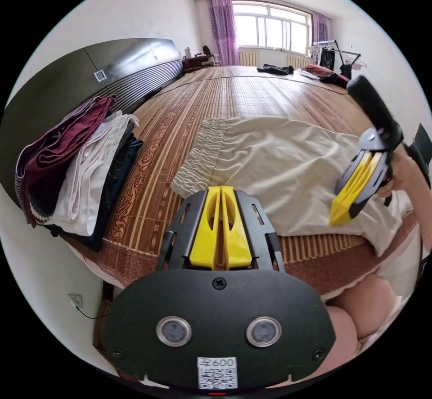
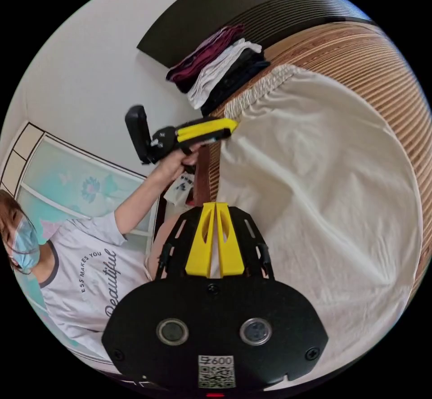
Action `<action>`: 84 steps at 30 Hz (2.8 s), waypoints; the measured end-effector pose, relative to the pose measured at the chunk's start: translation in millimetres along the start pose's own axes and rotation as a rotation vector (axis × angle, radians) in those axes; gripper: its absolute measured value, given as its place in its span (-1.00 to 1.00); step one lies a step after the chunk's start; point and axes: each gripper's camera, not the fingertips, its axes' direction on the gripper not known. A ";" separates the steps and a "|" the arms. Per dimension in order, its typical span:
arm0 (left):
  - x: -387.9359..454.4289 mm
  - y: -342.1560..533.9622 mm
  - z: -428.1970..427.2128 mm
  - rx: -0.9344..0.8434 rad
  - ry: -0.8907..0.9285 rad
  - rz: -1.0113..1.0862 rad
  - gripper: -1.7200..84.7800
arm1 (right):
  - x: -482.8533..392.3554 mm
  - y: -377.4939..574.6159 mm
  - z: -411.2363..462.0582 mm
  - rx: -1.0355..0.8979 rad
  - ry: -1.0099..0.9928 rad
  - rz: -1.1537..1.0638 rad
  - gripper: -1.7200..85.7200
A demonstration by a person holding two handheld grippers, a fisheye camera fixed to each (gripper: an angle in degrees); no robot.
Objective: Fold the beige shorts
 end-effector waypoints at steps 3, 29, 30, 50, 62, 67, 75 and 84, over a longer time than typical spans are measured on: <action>-8.6 -1.9 -47.2 0.145 0.202 -0.072 -0.94 | 12.5 -5.4 -4.0 0.006 0.010 0.024 -0.74; 36.4 -25.6 -38.8 0.058 0.332 0.102 -0.95 | 63.7 -124.5 -46.0 -0.016 0.029 0.021 -0.98; 35.6 -26.2 -38.7 0.062 0.331 0.101 -0.95 | 72.8 -126.7 -55.5 0.032 0.036 0.068 -0.98; -110.6 -110.8 37.7 -0.070 0.386 -0.307 -0.96 | 30.2 -186.2 -98.6 0.521 0.328 0.194 -0.98; -29.5 -107.7 12.1 0.071 0.542 -0.103 -0.95 | -17.5 -146.0 -122.0 0.125 -0.042 0.004 -0.98; 48.9 -94.5 67.7 -0.239 0.674 0.128 -0.95 | 0.7 -142.3 -101.5 0.055 0.032 0.075 -0.98; 50.4 -55.1 90.3 -0.160 0.687 0.012 -0.95 | -33.6 -67.5 -196.3 0.786 0.498 0.427 -0.98; 66.5 -16.6 117.7 -0.156 0.689 0.000 -0.95 | -34.7 -107.9 -137.1 0.218 0.066 0.258 -0.98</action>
